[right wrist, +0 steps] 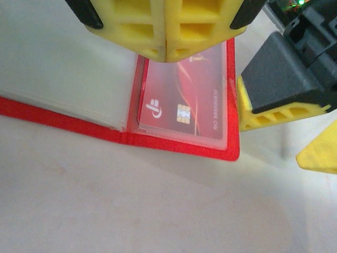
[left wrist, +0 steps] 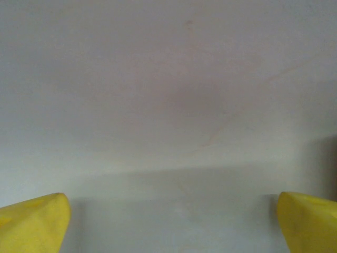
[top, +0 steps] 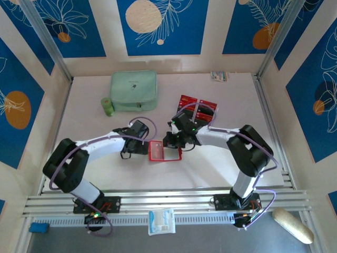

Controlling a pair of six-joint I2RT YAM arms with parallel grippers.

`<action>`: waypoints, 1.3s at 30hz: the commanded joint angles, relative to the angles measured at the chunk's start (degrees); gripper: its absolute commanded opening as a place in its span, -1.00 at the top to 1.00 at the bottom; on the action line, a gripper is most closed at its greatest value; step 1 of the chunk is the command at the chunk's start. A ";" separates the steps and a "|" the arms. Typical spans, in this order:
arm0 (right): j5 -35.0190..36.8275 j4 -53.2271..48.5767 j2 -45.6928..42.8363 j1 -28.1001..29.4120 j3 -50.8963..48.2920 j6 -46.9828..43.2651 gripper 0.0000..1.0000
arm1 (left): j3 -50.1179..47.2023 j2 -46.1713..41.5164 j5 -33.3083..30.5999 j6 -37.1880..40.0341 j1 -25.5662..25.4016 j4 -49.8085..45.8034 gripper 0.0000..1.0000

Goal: Put the credit cards into the card holder

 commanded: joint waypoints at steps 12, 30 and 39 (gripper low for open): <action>-1.96 -4.41 -1.48 -6.81 -0.23 -5.36 0.97 | 9.70 -9.49 10.12 -3.96 -1.07 -4.33 -1.00; 1.45 -5.98 2.53 -5.78 -0.32 -7.01 0.98 | 8.79 0.75 11.40 -10.85 -12.60 4.65 -1.00; 3.95 -7.31 2.77 -6.13 -1.19 -8.41 0.98 | 6.13 3.69 10.26 -9.54 -12.91 6.89 -1.00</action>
